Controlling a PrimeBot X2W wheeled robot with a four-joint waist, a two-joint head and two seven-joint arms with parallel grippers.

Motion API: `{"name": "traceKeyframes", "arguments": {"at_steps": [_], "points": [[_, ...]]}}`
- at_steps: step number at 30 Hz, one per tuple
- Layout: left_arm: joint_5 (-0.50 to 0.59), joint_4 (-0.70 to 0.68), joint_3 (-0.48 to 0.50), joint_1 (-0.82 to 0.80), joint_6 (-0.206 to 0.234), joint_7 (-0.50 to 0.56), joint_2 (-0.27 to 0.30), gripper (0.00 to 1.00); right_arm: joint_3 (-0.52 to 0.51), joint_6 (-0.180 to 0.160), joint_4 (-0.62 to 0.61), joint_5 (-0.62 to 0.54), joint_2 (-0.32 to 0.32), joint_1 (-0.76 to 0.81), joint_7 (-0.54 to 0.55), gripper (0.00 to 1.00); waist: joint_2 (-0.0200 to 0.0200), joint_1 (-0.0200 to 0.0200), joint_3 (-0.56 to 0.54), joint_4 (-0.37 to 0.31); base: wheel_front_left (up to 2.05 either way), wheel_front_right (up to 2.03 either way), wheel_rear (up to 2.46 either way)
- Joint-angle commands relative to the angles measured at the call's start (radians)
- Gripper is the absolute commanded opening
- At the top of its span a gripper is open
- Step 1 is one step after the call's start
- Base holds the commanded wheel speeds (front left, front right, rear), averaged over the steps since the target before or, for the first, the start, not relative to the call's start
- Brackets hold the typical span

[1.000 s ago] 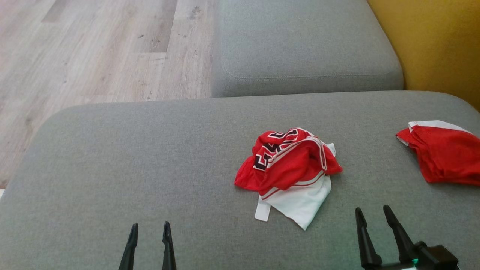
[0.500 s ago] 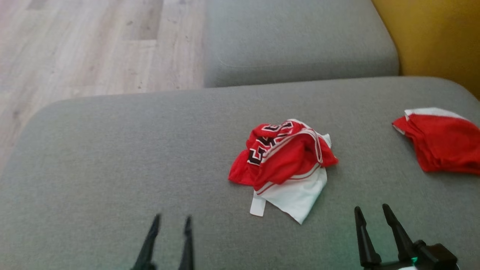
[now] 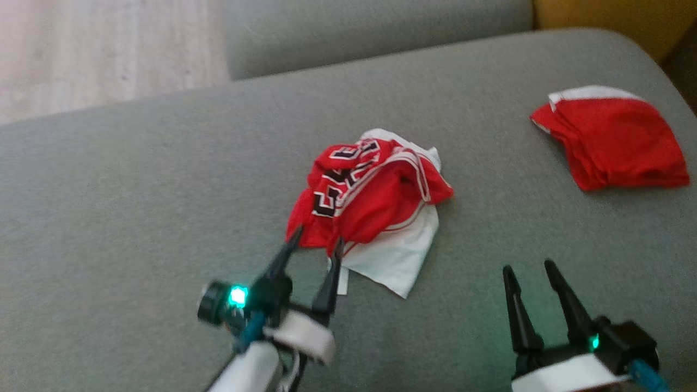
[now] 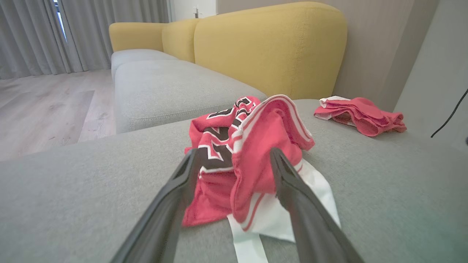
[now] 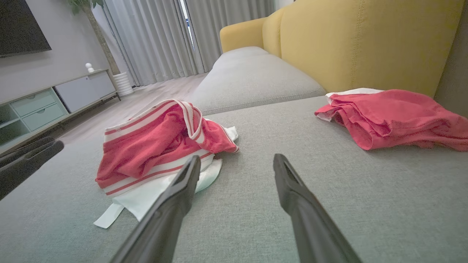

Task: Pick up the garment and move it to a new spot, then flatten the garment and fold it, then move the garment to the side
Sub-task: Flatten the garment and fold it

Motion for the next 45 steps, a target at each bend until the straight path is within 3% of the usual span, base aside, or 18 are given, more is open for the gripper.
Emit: {"name": "traceKeyframes", "arguments": {"at_steps": [1, 10, 12, 19, 22, 28, 34, 39, 42, 45], "points": [[-0.021, 0.011, 0.013, -0.085, 0.008, -0.01, -0.005, 1.0, 0.022, -0.001, -0.036, 0.01, -0.021, -0.059, -0.011, 1.0, 0.0, -0.0004, 0.052, -0.056, 0.0, 0.0, 0.0], [-0.053, 0.162, -0.014, -0.205, 0.017, -0.01, -0.005, 0.97, 0.034, -0.001, -0.024, 0.029, -0.013, -0.099, -0.011, 1.0, 0.0, -0.0004, 0.078, -0.126, 0.0, 0.0, 0.0], [-0.051, 0.165, -0.007, -0.212, 0.024, -0.01, -0.005, 0.0, 0.033, -0.001, -0.023, 0.03, -0.012, -0.1, -0.011, 1.0, 0.0, -0.0004, 0.076, -0.136, 0.0, 0.0, 0.0], [-0.097, 0.119, -0.038, -0.215, -0.046, -0.01, -0.005, 0.0, 0.039, -0.001, -0.013, 0.025, -0.009, -0.095, -0.011, 1.0, 0.0, -0.0004, 0.036, -0.18, 0.0, 0.0, 0.0], [-0.192, 0.093, -0.084, -0.243, -0.109, -0.002, -0.005, 0.0, 0.048, -0.001, -0.009, 0.024, -0.008, -0.095, -0.011, 1.0, 0.0, -0.0004, 0.017, -0.201, 0.0, 0.0, 0.0], [-0.324, 0.041, -0.146, -0.404, -0.168, 0.085, -0.005, 0.0, 0.055, -0.001, -0.009, 0.022, -0.006, -0.091, -0.011, 1.0, 0.0, -0.0004, -0.009, -0.233, 0.0, 0.0, 0.0], [-0.446, -0.003, -0.074, -0.697, -0.181, 0.155, -0.005, 0.0, 0.07, -0.001, -0.015, 0.02, -0.002, -0.084, -0.011, 1.0, 0.0, -0.0004, -0.023, -0.265, 0.0, 0.0, 0.0], [-0.434, 0.01, -0.006, -0.94, -0.173, 0.159, 0.006, 0.0, 0.066, -0.001, -0.016, 0.019, -0.001, -0.07, -0.011, 1.0, 0.0, -0.0004, -0.042, -0.267, 0.0, 0.0, 0.0], [-0.427, 0.04, 0.024, -1.003, -0.16, 0.147, 0.024, 0.0, 0.061, -0.001, -0.02, 0.017, 0.0, -0.063, -0.011, 1.0, 0.0, -0.0004, -0.046, -0.258, 0.0, 0.0, 0.0], [-0.437, 0.061, 0.04, -0.964, -0.147, 0.137, 0.05, 0.0, 0.056, -0.001, -0.027, 0.02, 0.001, -0.059, -0.011, 1.0, 0.0, -0.0004, -0.041, -0.237, 0.0, 0.0, 0.0]]}}
